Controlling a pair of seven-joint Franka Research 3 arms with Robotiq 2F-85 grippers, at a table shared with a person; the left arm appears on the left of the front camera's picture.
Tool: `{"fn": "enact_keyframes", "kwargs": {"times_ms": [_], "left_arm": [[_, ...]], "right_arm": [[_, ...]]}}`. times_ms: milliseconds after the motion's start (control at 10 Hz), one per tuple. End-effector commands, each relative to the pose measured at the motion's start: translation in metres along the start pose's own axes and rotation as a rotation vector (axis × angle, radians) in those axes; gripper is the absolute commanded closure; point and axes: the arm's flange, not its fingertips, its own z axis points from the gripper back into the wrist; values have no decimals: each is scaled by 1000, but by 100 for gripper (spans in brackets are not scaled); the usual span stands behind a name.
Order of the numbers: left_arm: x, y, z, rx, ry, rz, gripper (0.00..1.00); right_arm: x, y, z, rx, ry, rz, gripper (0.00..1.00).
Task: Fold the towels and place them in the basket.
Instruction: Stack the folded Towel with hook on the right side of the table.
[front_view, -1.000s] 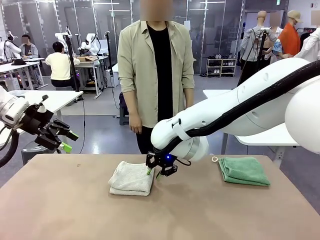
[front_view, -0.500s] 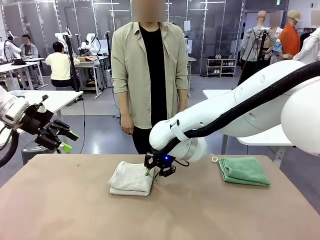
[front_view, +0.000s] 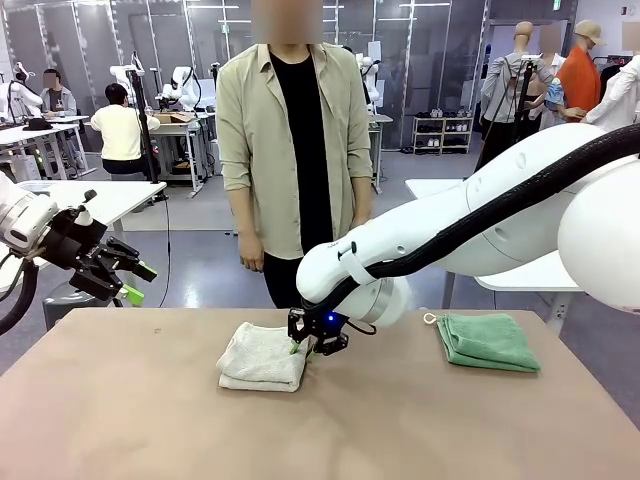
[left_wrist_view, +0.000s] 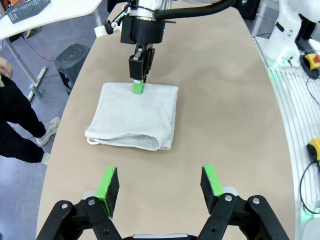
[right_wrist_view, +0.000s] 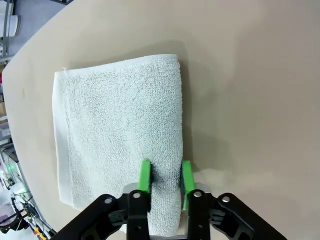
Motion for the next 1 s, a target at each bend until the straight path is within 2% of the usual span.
{"fn": "enact_keyframes", "kwargs": {"times_ms": [0,100,500,600,900], "left_arm": [[2,0,0,5,3,8,16],[2,0,0,5,3,8,16],[2,0,0,5,3,8,16],[2,0,0,5,3,8,16],[2,0,0,5,3,8,16]], "right_arm": [[1,-1,-1,10,-7,19,94],[1,-1,-1,12,-9,20,100],[1,1,0,-21,-34,34,100],[0,1,0,-3,-2,8,100],[0,1,0,-3,-2,8,100]]}}
